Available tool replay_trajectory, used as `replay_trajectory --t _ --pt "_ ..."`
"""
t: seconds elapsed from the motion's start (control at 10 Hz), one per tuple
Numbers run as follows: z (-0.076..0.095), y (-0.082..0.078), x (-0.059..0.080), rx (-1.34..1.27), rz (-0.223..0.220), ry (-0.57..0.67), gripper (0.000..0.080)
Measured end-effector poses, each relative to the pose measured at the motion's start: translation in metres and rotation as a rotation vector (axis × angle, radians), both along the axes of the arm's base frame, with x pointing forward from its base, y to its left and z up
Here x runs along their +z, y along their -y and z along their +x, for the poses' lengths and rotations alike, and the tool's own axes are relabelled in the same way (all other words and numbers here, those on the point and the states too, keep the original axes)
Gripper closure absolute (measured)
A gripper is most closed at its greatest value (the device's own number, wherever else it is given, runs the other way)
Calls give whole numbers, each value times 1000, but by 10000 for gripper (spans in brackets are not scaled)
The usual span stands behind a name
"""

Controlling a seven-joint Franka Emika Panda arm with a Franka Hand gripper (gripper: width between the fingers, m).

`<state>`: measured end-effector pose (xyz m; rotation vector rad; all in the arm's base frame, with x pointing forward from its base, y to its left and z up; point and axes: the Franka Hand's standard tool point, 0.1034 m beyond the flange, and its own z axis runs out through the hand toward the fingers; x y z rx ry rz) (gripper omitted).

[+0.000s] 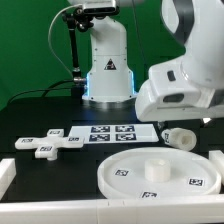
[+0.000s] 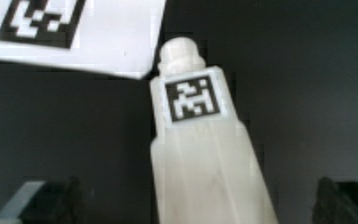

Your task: Assemble round table

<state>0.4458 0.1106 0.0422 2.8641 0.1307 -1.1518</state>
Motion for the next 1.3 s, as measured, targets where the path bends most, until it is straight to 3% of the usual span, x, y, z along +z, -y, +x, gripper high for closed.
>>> replay_trajectory --t 0.4,0.9,1.1,1.3 --pt "0 -2 -22 -8 -38 -221 150" --pt "2 -2 -32 -7 -30 -194 150" --pt "-1 -2 -38 -6 -27 -183 392" --pt "-1 -2 -38 -6 -27 -183 393"
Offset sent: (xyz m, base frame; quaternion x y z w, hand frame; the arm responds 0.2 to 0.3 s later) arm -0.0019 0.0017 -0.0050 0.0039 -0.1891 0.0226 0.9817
